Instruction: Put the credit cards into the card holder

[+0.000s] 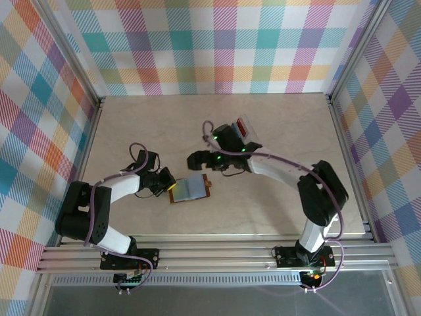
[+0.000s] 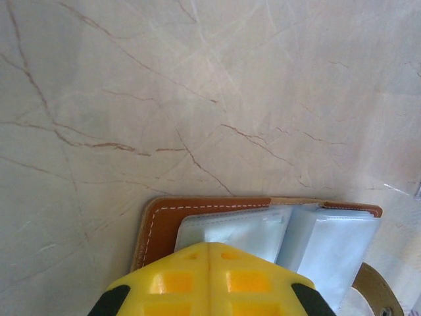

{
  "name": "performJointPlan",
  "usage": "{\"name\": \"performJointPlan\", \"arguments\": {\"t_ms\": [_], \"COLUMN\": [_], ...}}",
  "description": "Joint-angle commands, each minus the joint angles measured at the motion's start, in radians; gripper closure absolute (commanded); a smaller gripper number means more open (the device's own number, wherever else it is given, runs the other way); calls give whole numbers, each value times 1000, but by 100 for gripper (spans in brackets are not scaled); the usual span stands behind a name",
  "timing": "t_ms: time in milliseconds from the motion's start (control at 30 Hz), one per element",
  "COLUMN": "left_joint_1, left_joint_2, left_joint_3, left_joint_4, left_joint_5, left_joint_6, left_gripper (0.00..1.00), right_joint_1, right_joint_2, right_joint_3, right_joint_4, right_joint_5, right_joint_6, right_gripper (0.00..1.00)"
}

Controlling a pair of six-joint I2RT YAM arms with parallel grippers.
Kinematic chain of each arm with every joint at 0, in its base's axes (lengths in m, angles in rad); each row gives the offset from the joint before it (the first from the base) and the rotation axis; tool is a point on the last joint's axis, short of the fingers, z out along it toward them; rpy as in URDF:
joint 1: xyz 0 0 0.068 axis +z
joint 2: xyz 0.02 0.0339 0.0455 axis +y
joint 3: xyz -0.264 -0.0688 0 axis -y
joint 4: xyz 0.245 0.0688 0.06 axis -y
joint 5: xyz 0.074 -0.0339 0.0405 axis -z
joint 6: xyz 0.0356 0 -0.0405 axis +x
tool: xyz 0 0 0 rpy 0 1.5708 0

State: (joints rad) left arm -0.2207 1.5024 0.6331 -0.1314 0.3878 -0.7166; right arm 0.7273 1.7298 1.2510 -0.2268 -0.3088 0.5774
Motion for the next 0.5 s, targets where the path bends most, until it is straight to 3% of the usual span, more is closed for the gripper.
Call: {"name": "performJointPlan", "arguments": {"t_ms": [0, 200, 467], "left_joint_1": [-12, -21, -35], "left_joint_2": [55, 67, 112], "left_joint_3": [-23, -14, -1], "left_joint_4": [-128, -133, -117], "left_joint_5": [-88, -121, -99], "left_joint_6": [28, 35, 37], "left_gripper": [98, 98, 99], "right_joint_1": [-75, -167, -222], "right_joint_2": [-60, -31, 88], "right_joint_3": [-6, 71, 210], "right_joint_4": [-170, -319, -400], "right_joint_5": [170, 298, 331], "right_joint_6": [-72, -155, -248], "right_gripper": [11, 20, 28]}}
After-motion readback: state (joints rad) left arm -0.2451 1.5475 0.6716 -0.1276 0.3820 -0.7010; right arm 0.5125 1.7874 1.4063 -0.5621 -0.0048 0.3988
